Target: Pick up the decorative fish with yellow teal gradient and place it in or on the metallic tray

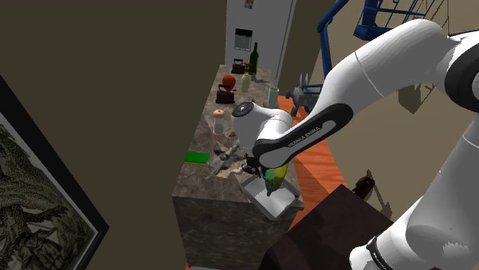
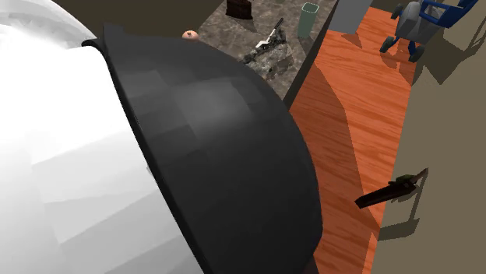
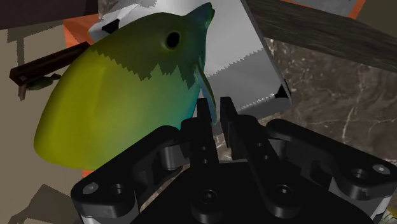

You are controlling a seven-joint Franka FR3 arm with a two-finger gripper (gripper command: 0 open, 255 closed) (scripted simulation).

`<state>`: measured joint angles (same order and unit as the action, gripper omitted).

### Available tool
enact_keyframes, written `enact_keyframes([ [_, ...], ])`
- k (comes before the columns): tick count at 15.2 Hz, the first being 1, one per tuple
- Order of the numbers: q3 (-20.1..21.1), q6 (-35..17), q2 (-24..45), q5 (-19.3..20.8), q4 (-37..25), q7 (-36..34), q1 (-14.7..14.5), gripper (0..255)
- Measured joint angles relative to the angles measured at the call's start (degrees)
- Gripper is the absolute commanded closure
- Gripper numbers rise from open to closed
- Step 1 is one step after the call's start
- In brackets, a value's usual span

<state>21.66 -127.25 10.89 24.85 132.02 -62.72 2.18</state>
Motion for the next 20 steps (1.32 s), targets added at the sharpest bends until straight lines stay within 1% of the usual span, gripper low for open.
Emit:
enact_keyframes([
  [8,-1.4,-4.37,5.43,4.24,0.12,-3.85,-0.72,255],
  [15,-1.59,-4.82,6.03,4.72,0.07,-4.27,-0.82,255],
  [16,-1.59,-4.83,6.03,4.72,0.08,-4.27,-0.82,0],
  [20,-1.59,-4.82,6.0,4.72,0.08,-4.27,-0.82,0],
])
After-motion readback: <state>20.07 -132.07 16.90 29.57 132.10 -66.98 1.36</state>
